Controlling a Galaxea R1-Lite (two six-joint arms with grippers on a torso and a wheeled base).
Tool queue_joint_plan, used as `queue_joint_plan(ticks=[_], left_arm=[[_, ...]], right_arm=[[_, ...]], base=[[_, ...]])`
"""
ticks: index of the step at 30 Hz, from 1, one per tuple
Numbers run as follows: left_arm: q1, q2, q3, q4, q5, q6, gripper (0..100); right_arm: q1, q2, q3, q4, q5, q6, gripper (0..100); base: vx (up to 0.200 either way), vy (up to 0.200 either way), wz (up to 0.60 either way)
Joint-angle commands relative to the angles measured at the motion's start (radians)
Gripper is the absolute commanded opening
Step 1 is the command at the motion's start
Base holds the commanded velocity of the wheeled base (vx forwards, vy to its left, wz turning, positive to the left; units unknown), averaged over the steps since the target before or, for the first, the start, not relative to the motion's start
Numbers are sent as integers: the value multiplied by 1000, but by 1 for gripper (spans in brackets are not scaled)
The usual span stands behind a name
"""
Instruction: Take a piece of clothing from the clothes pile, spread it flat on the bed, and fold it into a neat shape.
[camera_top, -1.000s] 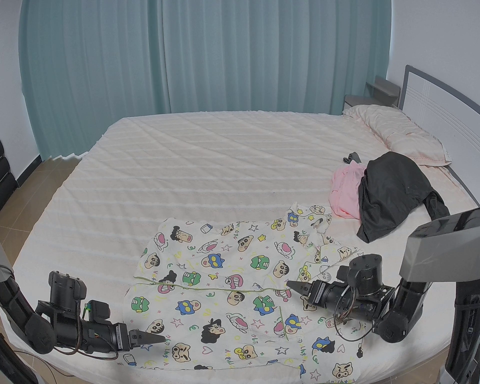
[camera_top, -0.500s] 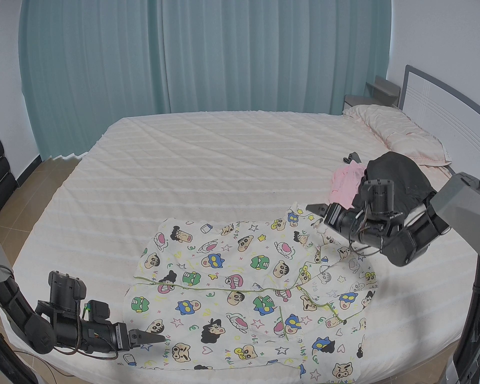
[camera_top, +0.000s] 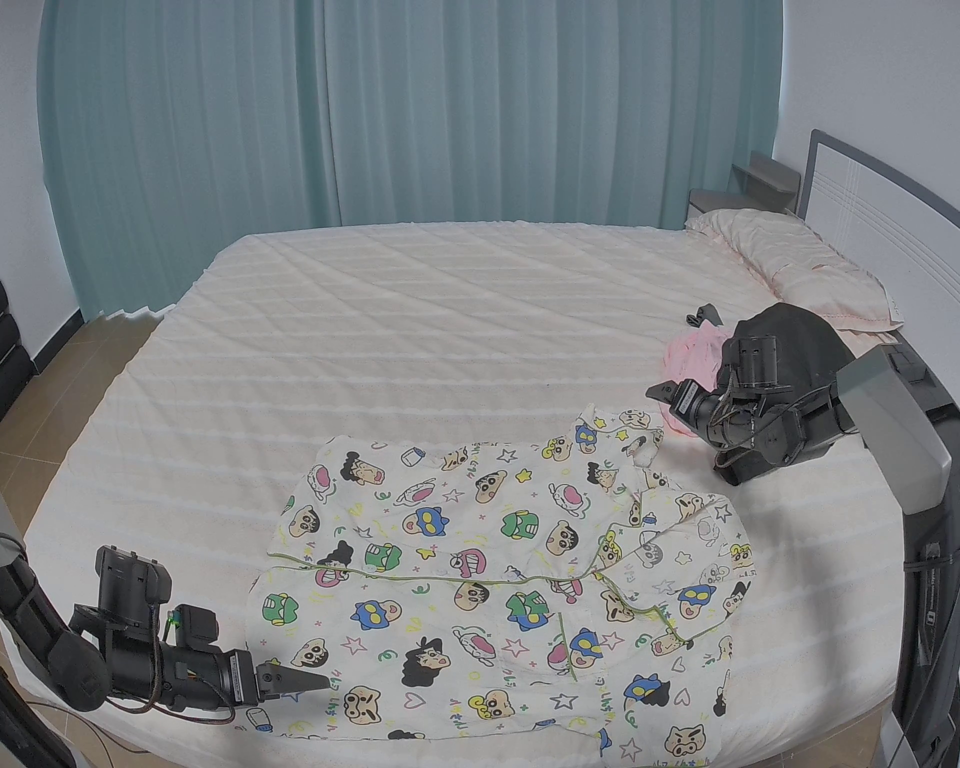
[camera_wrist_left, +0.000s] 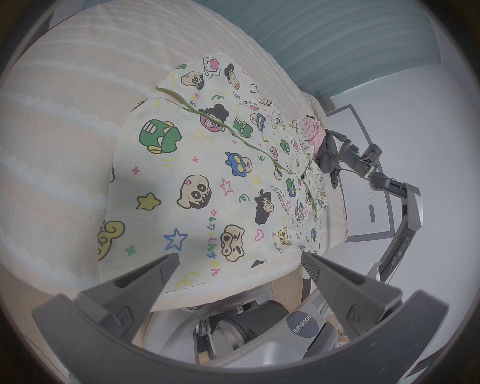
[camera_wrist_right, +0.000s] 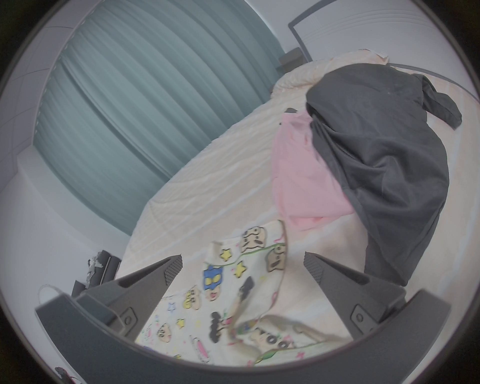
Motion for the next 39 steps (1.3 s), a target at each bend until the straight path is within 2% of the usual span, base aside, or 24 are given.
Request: queue_joint_plan(ticks=[1, 9, 20, 21, 23, 29, 35, 39], left_arm=[[0, -2, 6, 0, 0, -1, 100], [2, -2, 17, 0, 0, -1, 100], [0, -1, 19, 0, 0, -1, 100], [0, 1, 19, 0, 0, -1, 100], [0, 1, 19, 0, 0, -1, 100], [0, 1, 20, 0, 0, -1, 100], [-1, 1, 22, 0, -1, -1, 100], [-3, -1, 26, 0, -1, 1, 100]], right_arm=[[-4, 128, -90, 47, -3, 3, 100], [44, 187, -207, 105, -15, 30, 100], [39, 262, -305, 166, -37, 35, 100], [41, 270, -314, 168, -38, 33, 0], [42, 280, -334, 172, -41, 35, 0], [25, 325, -466, 215, -104, 61, 0], [14, 313, -500, 217, -107, 116, 0], [14, 297, -500, 211, -107, 119, 0]], base=[[0, 0, 0], [0, 0, 0], [0, 0, 0], [0, 0, 0], [0, 0, 0], [0, 0, 0], [0, 0, 0], [0, 0, 0]])
